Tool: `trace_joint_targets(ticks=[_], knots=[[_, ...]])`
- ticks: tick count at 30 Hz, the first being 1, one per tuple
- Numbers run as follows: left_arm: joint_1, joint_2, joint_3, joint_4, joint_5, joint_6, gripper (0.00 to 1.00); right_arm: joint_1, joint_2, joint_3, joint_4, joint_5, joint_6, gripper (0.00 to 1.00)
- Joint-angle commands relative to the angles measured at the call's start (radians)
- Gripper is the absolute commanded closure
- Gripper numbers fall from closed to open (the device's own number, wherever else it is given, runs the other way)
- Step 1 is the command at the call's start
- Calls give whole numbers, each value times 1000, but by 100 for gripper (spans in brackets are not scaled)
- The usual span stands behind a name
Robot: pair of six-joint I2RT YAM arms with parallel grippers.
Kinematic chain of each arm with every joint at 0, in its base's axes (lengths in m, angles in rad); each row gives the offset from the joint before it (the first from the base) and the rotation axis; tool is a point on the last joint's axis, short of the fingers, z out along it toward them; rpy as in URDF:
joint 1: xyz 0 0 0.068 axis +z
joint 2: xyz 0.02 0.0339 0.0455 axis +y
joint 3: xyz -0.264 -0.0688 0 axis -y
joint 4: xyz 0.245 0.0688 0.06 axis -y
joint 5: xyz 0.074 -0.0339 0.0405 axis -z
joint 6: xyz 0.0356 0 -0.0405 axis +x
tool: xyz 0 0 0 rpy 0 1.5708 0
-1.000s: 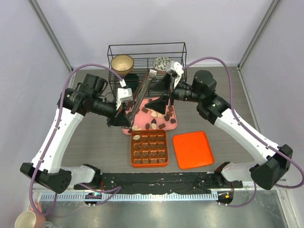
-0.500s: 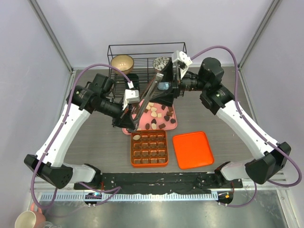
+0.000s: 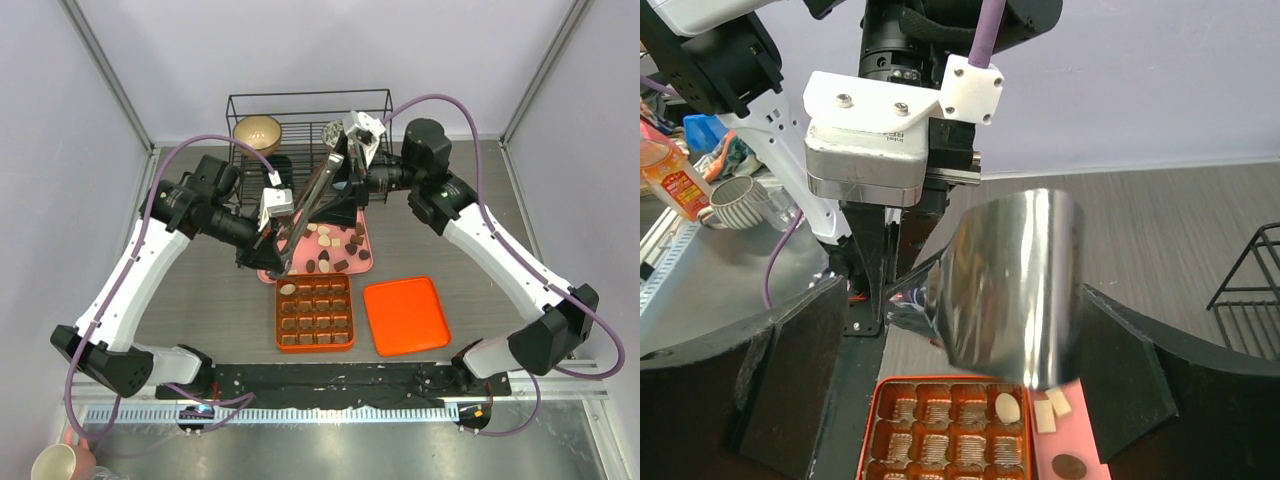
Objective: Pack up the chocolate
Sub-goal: Adjust the clamp.
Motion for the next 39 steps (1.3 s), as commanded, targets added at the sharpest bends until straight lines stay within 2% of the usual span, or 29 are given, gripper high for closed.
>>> trace_joint_targets(ticks=[1,10,13,18,27,34,39], knots=[[-5,-29,34,-265,10,-11,99,22,-1,18,9,21,20,8],[-5,-25,47,-271,4,-8,99,43,26,10,4,36,25,22],[-5,-26,50,-273,2,-8,99,53,37,10,-54,47,0,27],[-7,-26,57,-282,-1,-5,99,66,49,10,-94,61,-20,30],[-11,-26,43,-291,5,8,99,67,22,5,-25,102,-7,55],[-16,-32,37,-296,2,11,99,60,4,16,40,177,-3,59],[-16,-45,27,-297,-2,15,99,50,5,40,43,158,11,62]])
